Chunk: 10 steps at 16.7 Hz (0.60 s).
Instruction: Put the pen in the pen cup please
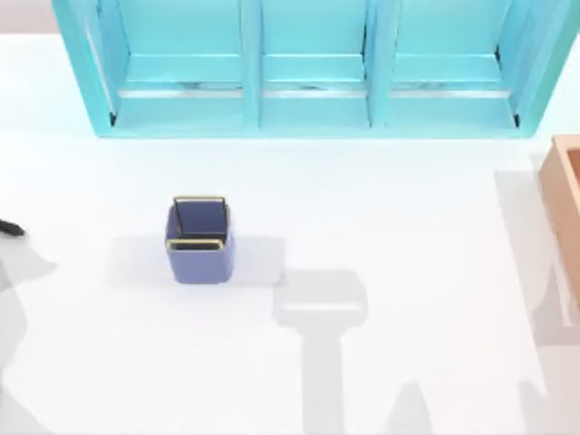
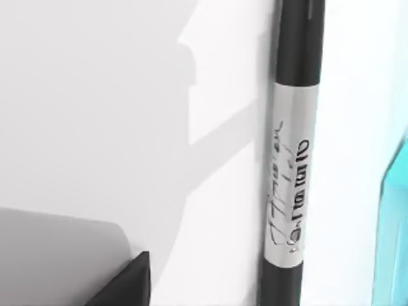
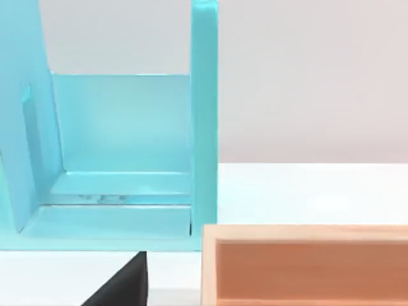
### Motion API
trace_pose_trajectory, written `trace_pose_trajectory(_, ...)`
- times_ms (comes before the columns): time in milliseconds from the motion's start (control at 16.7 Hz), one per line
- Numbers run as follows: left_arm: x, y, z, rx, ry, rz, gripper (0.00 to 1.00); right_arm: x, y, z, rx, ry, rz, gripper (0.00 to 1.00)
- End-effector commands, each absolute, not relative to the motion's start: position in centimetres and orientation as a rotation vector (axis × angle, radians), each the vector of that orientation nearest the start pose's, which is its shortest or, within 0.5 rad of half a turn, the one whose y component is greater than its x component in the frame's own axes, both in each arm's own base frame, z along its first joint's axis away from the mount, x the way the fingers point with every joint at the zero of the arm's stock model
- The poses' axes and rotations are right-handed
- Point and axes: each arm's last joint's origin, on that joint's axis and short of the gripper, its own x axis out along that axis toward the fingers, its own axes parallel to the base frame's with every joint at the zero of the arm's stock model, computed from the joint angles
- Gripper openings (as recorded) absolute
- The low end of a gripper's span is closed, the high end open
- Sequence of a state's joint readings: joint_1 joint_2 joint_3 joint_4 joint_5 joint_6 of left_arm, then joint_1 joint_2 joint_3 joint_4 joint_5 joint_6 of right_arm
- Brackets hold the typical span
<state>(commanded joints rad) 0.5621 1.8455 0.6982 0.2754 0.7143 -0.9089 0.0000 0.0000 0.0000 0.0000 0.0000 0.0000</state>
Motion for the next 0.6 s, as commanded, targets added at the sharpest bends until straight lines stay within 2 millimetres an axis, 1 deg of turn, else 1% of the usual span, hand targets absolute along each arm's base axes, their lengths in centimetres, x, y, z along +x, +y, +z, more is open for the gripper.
trace_pose_trajectory(240,31.1,13.7,5.1,-1.401,0.747,0.209,1.0,10.6,-0.1,16.0,0.0,0.0,0.0,1.0)
trace_pose_trajectory(360,32.5,12.8,3.9,-1.399,0.743,0.207,1.0,10.6,-0.1,16.0,0.0,0.0,0.0,1.0)
trace_pose_trajectory(480,33.1,12.4,3.5,-1.397,0.741,0.206,1.0,10.6,-0.1,16.0,0.0,0.0,0.0,1.0)
trace_pose_trajectory(600,33.1,12.4,3.5,-1.397,0.741,0.206,1.0,10.6,-0.1,16.0,0.0,0.0,0.0,1.0)
